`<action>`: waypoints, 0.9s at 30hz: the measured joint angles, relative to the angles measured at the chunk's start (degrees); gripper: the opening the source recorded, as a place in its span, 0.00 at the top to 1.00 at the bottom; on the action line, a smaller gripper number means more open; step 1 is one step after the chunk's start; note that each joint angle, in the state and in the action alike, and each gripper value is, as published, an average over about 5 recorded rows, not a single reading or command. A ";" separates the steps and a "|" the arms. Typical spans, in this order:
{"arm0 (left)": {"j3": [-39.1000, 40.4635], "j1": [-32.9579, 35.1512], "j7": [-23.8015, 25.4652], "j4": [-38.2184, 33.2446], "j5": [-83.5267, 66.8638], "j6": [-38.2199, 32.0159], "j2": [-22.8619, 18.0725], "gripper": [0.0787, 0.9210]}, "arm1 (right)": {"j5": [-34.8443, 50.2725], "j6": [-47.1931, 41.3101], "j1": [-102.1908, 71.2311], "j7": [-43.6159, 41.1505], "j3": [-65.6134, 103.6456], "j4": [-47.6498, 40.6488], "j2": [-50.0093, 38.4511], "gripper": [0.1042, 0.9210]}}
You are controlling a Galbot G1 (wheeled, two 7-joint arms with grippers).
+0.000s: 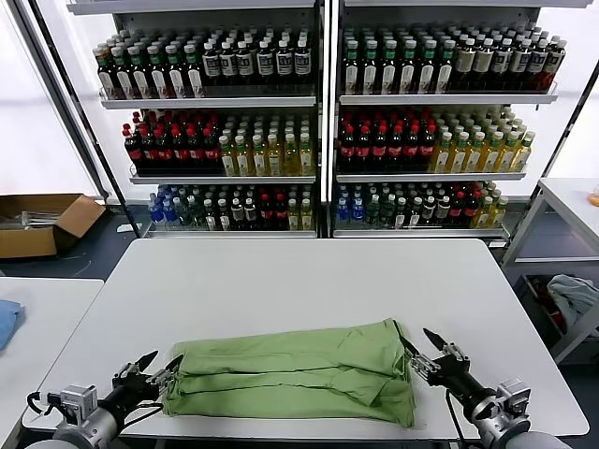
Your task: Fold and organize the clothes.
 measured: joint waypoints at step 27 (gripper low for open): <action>11.22 -1.44 -16.09 2.46 3.27 -3.03 -13.32 0.43 | 0.58 5.14 -1.63 -0.75 4.45 -0.39 0.28 0.12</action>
